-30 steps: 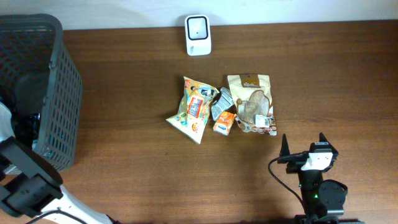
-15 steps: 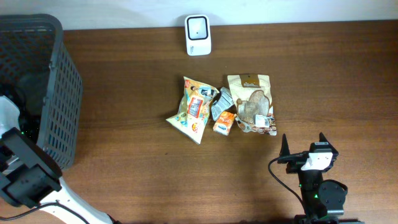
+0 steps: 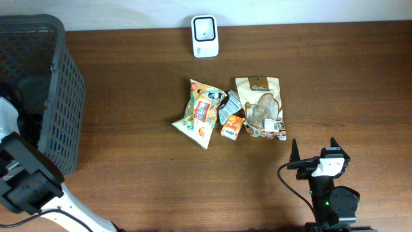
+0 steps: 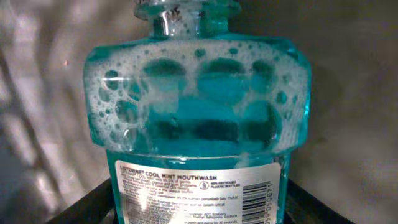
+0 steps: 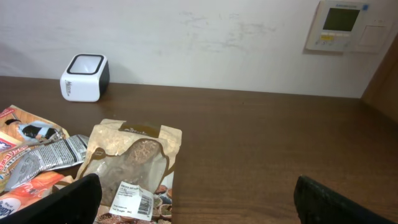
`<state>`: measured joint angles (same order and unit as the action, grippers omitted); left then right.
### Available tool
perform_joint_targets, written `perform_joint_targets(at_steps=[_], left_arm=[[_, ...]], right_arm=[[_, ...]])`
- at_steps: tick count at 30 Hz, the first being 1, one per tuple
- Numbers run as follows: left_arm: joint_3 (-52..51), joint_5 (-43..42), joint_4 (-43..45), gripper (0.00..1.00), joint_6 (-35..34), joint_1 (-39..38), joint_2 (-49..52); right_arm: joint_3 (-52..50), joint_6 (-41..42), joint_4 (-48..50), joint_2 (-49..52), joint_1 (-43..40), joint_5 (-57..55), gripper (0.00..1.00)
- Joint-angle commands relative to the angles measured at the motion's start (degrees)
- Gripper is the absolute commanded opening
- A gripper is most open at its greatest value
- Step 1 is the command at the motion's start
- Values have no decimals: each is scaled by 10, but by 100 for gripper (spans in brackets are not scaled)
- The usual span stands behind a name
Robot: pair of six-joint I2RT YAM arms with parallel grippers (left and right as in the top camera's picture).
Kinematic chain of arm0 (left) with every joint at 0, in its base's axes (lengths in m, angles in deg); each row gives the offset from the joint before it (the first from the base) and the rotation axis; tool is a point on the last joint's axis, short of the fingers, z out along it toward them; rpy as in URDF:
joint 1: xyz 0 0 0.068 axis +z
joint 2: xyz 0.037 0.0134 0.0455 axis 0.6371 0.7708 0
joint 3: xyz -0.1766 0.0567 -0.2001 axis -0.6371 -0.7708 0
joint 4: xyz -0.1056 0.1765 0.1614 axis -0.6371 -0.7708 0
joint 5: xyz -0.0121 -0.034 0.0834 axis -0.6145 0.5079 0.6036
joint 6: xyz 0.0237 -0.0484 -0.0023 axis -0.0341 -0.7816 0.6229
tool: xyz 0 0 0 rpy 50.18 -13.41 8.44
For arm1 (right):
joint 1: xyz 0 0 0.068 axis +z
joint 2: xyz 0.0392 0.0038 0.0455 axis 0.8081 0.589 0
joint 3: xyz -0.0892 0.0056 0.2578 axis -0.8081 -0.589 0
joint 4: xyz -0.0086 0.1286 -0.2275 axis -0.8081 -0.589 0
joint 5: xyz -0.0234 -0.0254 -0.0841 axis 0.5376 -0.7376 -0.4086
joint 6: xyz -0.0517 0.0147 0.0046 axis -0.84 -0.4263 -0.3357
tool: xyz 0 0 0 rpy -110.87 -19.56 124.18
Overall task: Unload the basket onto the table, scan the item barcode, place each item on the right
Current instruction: 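Reach the left gripper into the basket and grasp the teal Listerine mouthwash bottle, then carry the mouthwash bottle with the left gripper and set it on the table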
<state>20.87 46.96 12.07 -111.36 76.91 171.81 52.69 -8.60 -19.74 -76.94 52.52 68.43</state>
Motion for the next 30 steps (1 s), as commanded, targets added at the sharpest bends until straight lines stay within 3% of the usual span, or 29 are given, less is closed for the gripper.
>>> perform_joint_targets(at_steps=[1, 6, 9, 13, 15, 18, 21, 22, 25, 30], left_arm=[[93, -7, -42, 27, 39, -1, -11], [291, -46, -159, 27, 39, -1, -37], [409, -166, -205, 27, 43, -1, -73], [472, -307, -196, 28, 43, -15, -147], [474, -358, -187, 28, 43, -51, -187], [474, -369, -187, 27, 43, -172, -213], [450, -303, -196, 27, 45, -333, -201], [428, -236, -214, 27, 47, -415, -181], [355, -138, -235, 27, 47, -537, -129], [265, 55, -228, 27, 47, -617, -34]], right_arm=[[-5, -4, -2, -4, 3, -3, 98], [-5, -4, -2, -4, 3, -3, 98], [-5, -4, -2, -4, 3, -3, 98], [-5, -4, -2, -4, 3, -3, 98], [-5, -4, -2, -4, 3, -3, 98], [-5, -4, -2, -4, 3, -3, 98], [-5, -4, -2, -4, 3, -3, 99], [-5, -4, -2, -4, 3, -3, 98], [-5, -4, -2, -4, 3, -3, 98], [-5, -4, -2, -4, 3, -3, 98]])
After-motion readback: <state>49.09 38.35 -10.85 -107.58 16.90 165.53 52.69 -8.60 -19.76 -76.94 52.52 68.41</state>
